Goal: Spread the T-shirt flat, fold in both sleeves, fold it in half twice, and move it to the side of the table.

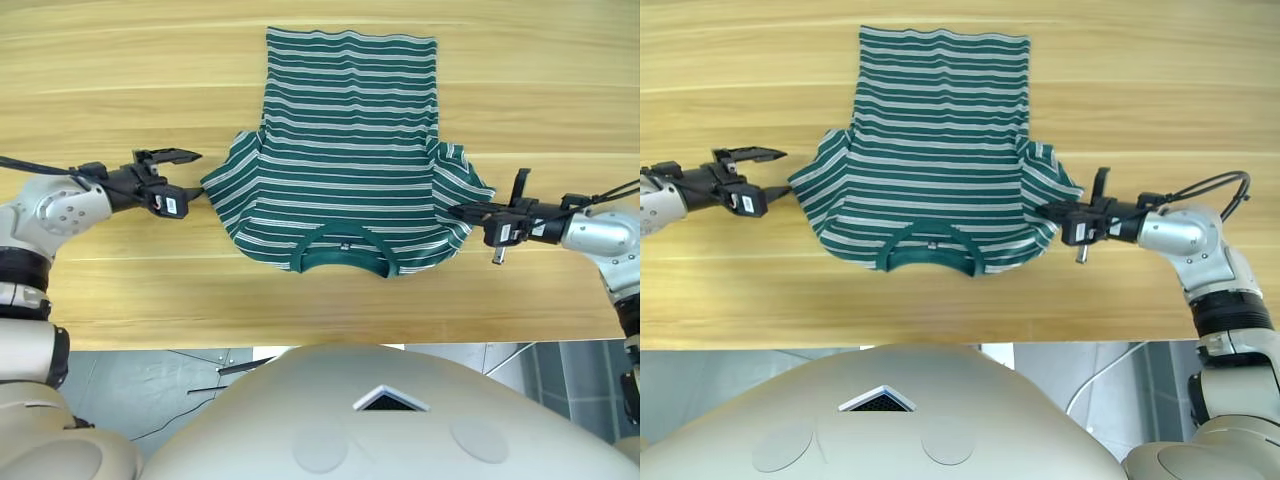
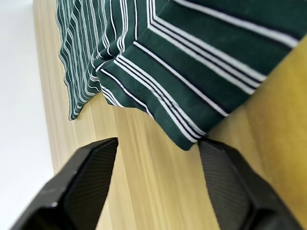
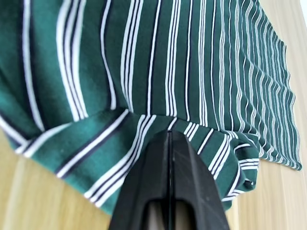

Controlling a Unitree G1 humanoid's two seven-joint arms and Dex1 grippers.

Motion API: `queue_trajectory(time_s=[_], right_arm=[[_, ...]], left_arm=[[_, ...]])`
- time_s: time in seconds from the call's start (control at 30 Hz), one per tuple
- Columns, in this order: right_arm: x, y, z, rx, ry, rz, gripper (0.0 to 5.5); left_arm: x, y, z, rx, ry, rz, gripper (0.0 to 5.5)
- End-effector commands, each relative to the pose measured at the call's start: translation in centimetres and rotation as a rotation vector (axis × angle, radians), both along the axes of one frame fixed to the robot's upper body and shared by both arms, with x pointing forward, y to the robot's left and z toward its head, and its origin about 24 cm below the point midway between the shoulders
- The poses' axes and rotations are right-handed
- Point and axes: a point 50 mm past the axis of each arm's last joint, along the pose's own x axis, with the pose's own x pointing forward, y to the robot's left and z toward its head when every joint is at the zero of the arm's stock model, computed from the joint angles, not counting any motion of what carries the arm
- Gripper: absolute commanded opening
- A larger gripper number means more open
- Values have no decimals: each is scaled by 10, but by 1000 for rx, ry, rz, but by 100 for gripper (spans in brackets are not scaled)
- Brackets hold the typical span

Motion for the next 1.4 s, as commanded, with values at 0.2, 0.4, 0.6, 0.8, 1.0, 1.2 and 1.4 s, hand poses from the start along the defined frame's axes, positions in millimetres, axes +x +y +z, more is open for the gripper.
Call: queue_trajectory(time_s=[0.2,0.4,0.6,0.8,1.0,1.2,1.4], right_arm=[[-2,1,-1,4,9,1,0],[-1,2,-2,6,11,1,0],[-2,3,-3,11,14,2,0],[-2,3,-4,14,14,0,0],[-2,4,-5,20,14,-3,0],[-2,4,-6,24,13,-2,0],[-1,5,-5,27,11,-1,0]], left_arm=[[3,-9,-10,-2,-2,-39,164],[1,-10,-14,-17,13,-44,72],[1,-7,-13,-7,8,-31,3],[6,-5,-8,-10,-27,-25,3],[9,-8,11,-72,-93,-59,3],[3,-27,22,-147,-99,-161,3],[-3,-43,26,-182,-78,-215,3]])
